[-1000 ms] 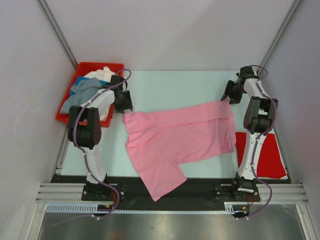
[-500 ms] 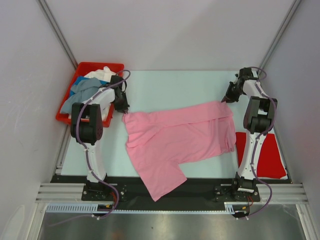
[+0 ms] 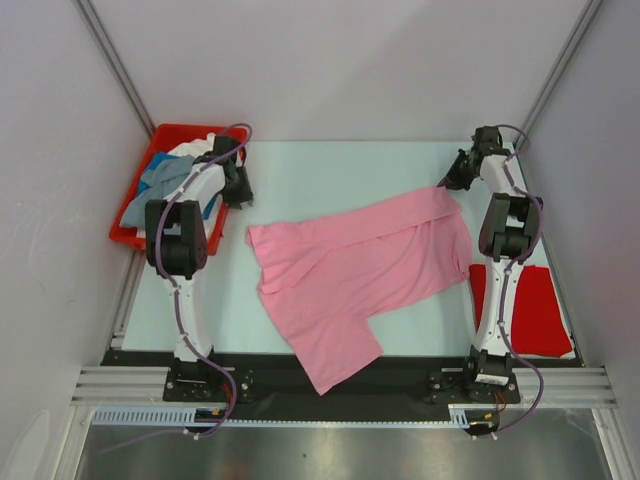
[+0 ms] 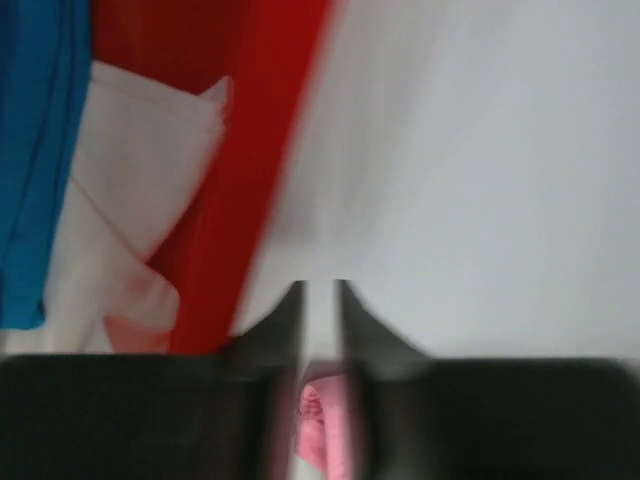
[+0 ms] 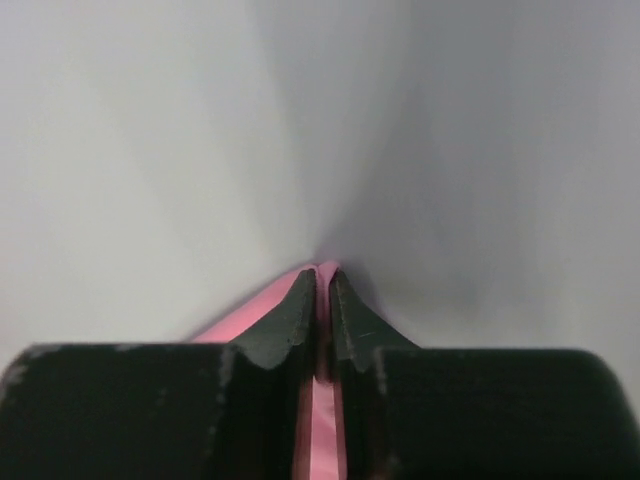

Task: Fold and stack the t-shirts
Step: Fold the tshirt

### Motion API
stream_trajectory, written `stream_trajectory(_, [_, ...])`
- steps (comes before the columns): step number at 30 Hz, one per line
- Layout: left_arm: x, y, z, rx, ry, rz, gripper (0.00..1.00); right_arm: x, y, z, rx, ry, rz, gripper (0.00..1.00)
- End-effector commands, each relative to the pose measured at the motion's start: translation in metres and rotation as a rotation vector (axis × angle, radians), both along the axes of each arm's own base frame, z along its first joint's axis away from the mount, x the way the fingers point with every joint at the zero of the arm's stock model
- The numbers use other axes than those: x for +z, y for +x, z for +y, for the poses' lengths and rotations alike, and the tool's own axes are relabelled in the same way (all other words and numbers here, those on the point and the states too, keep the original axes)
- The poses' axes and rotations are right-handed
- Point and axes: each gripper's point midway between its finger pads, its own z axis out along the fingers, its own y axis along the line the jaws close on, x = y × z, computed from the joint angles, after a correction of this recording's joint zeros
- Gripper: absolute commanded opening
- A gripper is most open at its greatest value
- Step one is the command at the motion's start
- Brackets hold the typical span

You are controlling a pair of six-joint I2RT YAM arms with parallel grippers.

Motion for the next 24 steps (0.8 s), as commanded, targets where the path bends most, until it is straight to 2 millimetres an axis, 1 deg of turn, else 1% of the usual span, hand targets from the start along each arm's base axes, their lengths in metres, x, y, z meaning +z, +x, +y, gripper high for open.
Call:
stream_trajectory(1, [0.022,-0.007,-0.002,-0.033,0.003,-0.02,0.55,0.009,0.013,-0.004,-0.008,-0.009,-0.035,0.13])
stream_trajectory(2, [0.026,-0.016,-0.001,-0.044,0.017,-0.017,0.63,0.012,0.012,-0.005,-0.007,-0.012,-0.038,0.18])
stream_trajectory(3, [0.027,-0.022,-0.004,-0.058,0.022,-0.011,0.64,0.012,0.01,-0.005,-0.004,-0.017,-0.037,0.26])
stream_trajectory(4, [0.027,-0.029,-0.004,-0.065,0.032,0.002,0.67,0.008,0.005,-0.005,0.002,-0.023,-0.021,0.3])
stream_trajectory(5, [0.024,-0.038,-0.004,-0.073,0.04,0.021,0.68,0.007,0.003,-0.006,0.007,-0.026,-0.018,0.32])
stream_trajectory(6, [0.023,-0.044,-0.006,-0.083,0.047,0.036,0.68,0.012,0.001,-0.006,0.012,-0.028,-0.021,0.37])
stream_trajectory(8, [0.015,-0.054,-0.01,-0.114,0.048,0.065,0.69,0.012,-0.004,-0.011,0.032,-0.057,-0.012,0.41])
stream_trajectory(9, [0.013,-0.056,-0.013,-0.125,0.045,0.073,0.69,0.013,-0.006,-0.013,0.039,-0.076,-0.009,0.46])
stream_trajectory(10, [0.012,-0.057,-0.015,-0.133,0.037,0.075,0.69,0.018,-0.008,-0.016,0.046,-0.093,-0.011,0.48])
stream_trajectory(11, [0.01,-0.061,-0.016,-0.134,0.035,0.086,0.69,0.019,-0.01,-0.019,0.064,-0.112,-0.013,0.51])
stream_trajectory(14, [0.006,-0.064,-0.019,-0.125,0.028,0.087,0.68,0.022,-0.012,-0.024,0.099,-0.145,-0.014,0.53])
stream_trajectory(16, [0.003,-0.064,-0.02,-0.124,0.035,0.096,0.69,0.018,-0.015,-0.026,0.11,-0.151,0.007,0.53])
stream_trajectory(19, [0.002,-0.064,-0.02,-0.118,0.035,0.091,0.68,0.019,-0.015,-0.031,0.114,-0.164,0.003,0.54])
stream_trajectory(21, [0.0,-0.064,-0.02,-0.115,0.037,0.089,0.68,0.018,-0.014,-0.031,0.121,-0.161,-0.002,0.59])
stream_trajectory(22, [-0.002,-0.064,-0.02,-0.115,0.038,0.092,0.68,0.018,-0.012,-0.031,0.127,-0.156,-0.007,0.6])
stream_trajectory(24, [-0.004,-0.064,-0.023,-0.124,0.025,0.098,0.64,0.012,-0.012,-0.028,0.135,-0.14,-0.003,0.6])
